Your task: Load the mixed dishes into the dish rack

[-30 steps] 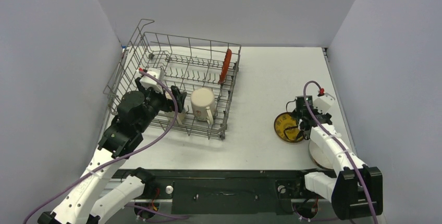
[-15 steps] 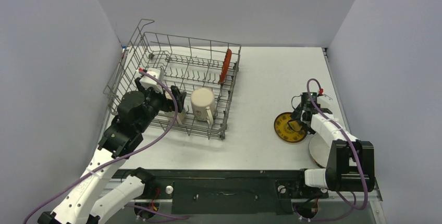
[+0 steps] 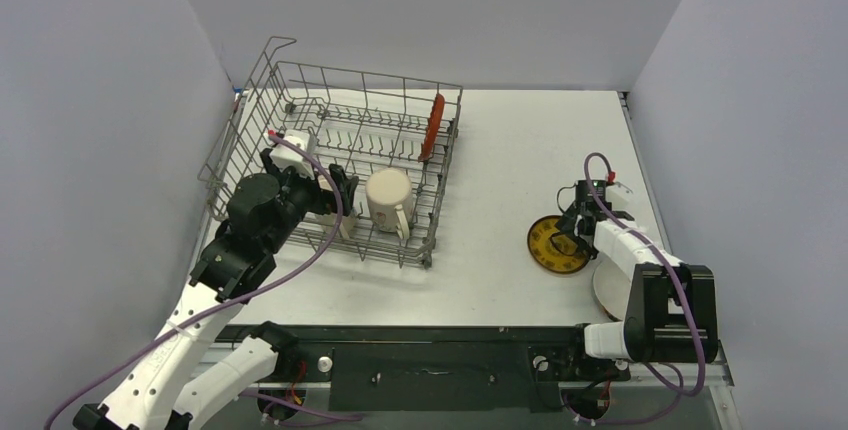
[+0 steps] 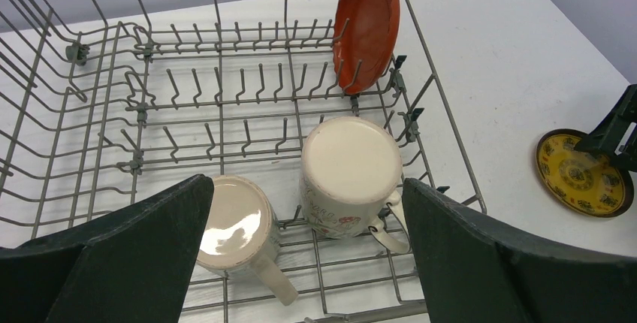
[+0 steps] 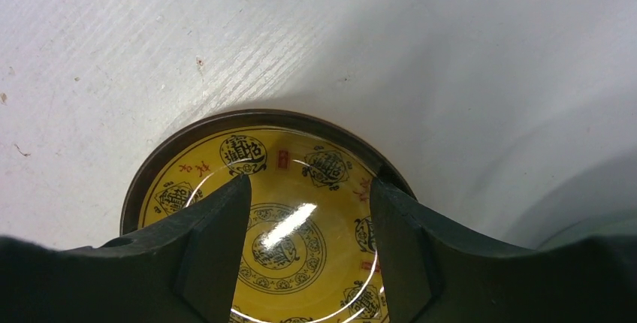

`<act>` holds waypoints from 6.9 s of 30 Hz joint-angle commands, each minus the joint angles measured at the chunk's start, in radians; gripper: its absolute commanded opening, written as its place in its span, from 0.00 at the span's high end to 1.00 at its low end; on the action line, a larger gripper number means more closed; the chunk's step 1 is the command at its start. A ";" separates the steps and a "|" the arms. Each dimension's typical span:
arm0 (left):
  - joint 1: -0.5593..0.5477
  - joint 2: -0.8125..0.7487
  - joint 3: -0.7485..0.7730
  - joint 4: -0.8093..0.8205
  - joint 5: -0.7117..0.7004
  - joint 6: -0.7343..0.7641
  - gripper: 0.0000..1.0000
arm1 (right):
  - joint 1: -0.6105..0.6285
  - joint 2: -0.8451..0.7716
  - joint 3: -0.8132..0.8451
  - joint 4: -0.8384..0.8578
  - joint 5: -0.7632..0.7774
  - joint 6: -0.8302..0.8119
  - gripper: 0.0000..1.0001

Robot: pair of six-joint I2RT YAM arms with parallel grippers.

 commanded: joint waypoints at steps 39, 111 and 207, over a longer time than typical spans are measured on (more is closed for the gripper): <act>0.005 0.017 -0.014 0.032 0.002 -0.004 0.03 | 0.081 -0.149 -0.027 0.009 -0.111 0.020 0.35; 0.027 0.115 -0.010 0.064 0.272 -0.048 0.04 | 0.358 -0.476 0.150 0.230 -0.384 0.100 1.00; 0.028 0.017 0.018 -0.016 -0.117 -0.066 0.03 | 0.980 0.632 1.459 -0.267 0.912 -0.104 1.00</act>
